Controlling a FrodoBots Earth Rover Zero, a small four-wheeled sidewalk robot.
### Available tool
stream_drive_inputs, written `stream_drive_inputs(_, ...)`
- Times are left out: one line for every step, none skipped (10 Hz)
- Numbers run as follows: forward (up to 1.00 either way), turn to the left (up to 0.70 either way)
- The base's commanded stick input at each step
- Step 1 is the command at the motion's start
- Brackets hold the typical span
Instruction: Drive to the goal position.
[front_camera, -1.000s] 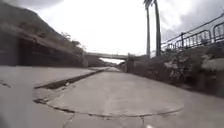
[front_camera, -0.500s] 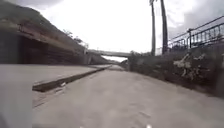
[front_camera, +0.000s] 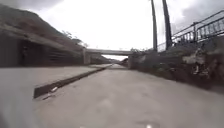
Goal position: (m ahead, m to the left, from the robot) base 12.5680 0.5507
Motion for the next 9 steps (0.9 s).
stream_drive_inputs(1.0,0.0)
stream_drive_inputs(1.0,0.0)
stream_drive_inputs(1.0,0.0)
stream_drive_inputs(1.0,0.0)
stream_drive_inputs(1.0,0.0)
stream_drive_inputs(1.0,0.0)
stream_drive_inputs(1.0,0.0)
stream_drive_inputs(1.0,0.0)
stream_drive_inputs(1.0,0.0)
